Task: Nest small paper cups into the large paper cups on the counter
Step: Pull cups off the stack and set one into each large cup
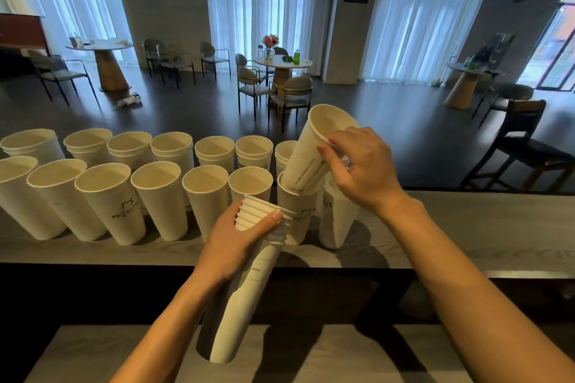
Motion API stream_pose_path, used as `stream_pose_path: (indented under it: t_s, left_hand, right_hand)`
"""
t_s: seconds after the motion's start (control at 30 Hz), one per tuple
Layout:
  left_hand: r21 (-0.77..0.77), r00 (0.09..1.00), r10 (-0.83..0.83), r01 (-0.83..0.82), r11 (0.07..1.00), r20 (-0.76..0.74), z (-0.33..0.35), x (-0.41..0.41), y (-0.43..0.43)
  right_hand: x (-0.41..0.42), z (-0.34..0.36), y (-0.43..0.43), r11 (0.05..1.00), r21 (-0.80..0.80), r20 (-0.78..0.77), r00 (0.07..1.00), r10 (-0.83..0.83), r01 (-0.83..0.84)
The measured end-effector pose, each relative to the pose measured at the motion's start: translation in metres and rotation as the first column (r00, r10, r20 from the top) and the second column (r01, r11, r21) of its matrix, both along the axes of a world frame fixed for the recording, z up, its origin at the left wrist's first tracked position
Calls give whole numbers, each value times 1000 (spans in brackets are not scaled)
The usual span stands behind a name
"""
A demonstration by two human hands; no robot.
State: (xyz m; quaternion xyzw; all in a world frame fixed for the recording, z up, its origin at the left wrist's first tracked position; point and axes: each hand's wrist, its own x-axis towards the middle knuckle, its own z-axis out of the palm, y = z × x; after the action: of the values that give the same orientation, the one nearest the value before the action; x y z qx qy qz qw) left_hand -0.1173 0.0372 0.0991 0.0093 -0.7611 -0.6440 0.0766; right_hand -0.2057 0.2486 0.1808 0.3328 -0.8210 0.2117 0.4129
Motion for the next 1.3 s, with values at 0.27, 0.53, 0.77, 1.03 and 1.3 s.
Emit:
stream_pose_path:
  t_s: [0.27,0.53,0.77,1.03,1.3]
  left_hand:
    - [25,1000,9,-9,1000,-8,-3,-4,0]
    - [74,1000,5,-3,997,-25,-8,-5,-9]
    - [75,1000,-10,11,997,-19,-12,-8,-20]
    - [147,1000,-7,9,989,-12,-10,-7,-39]
    - [125,998,-60,58,990,12,-6,0,-74]
  right_hand:
    - [-16,-23,-17,926,377,350,929,-120,-23]
    - [-23,-55,-28,843,530,472,858,-204,-91]
    - [-28,-57,-26,899,433,468,868,-169,-59]
    - [8,-38,-70,934,88,629,746,217,-346]
    - [14,-36,-102,847,-236,865,293,406,-475]
